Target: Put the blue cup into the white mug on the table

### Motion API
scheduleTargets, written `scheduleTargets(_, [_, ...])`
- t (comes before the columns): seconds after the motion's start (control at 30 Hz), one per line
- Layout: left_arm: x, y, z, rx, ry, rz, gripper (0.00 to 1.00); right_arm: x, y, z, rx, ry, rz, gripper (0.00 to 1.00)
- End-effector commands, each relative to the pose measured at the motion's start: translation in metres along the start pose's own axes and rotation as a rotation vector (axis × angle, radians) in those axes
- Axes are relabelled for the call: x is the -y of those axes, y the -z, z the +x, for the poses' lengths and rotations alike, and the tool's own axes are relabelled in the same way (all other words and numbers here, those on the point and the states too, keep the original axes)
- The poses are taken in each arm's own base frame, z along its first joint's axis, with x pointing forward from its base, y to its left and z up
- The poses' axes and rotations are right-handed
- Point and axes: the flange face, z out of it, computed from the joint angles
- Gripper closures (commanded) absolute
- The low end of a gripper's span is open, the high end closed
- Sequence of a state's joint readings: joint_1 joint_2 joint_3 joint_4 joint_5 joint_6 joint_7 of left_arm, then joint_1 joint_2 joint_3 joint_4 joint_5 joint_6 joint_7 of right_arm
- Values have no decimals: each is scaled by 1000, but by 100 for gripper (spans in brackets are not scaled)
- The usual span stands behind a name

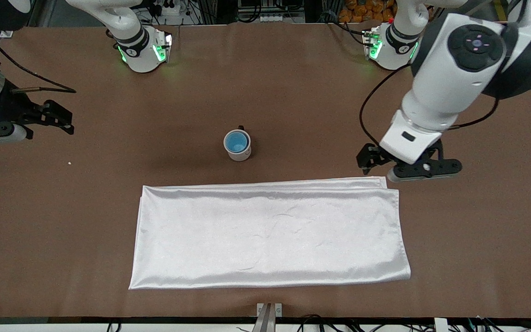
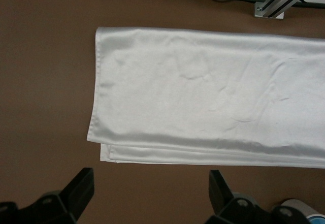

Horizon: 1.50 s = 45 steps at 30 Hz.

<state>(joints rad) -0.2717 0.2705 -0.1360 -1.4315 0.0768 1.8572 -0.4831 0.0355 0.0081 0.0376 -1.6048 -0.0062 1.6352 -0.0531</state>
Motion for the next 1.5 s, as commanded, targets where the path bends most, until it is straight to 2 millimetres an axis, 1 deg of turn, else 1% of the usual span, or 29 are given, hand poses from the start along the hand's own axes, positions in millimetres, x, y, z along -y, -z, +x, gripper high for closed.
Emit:
scheduleTargets(0.0, [48,14,6,28,-9,-15,0,-8,15,-1,-13,69,-53,0])
scheduleTargets(0.07, [60,15,9,35,-5,-7,0,-10,16,-1,-13,83,-64,0])
scheduleTargets(0.13, [75,18,11,39,-17,-1,0,-16,17,-3,-11,97,-67,0])
scheduleTargets(0.23, [94,22,15,35,-70,7,0,-44,16,-8,8,116,-63,0])
scheduleTargets(0.37, [129,29,21,33,-106,25,0,-65,18,-19,29,146,-56,0])
scheduleTargets(0.47, [143,30,22,45,-134,32,0,-70,22,-23,27,142,-57,0])
scheduleTargets(0.57, [149,29,20,62,-135,36,0,-73,21,-24,29,129,-52,0])
scheduleTargets(0.73, [166,30,10,92,-109,44,0,-66,23,-16,-7,77,-28,0])
scheduleTargets(0.87, [173,33,8,92,-101,44,0,-58,26,-12,-40,2,17,0])
scheduleTargets(1.03, [181,35,8,92,-90,39,0,-55,30,-12,-50,-9,19,0])
scheduleTargets(1.23, [180,41,-3,104,-93,44,0,-54,30,-11,-51,-12,25,0])
scheduleTargets(1.37, [182,47,-9,98,-91,47,0,-53,28,-10,-57,-75,69,0])
scheduleTargets(1.47, [179,47,-14,101,-94,48,0,-53,29,-10,-60,-80,62,0])
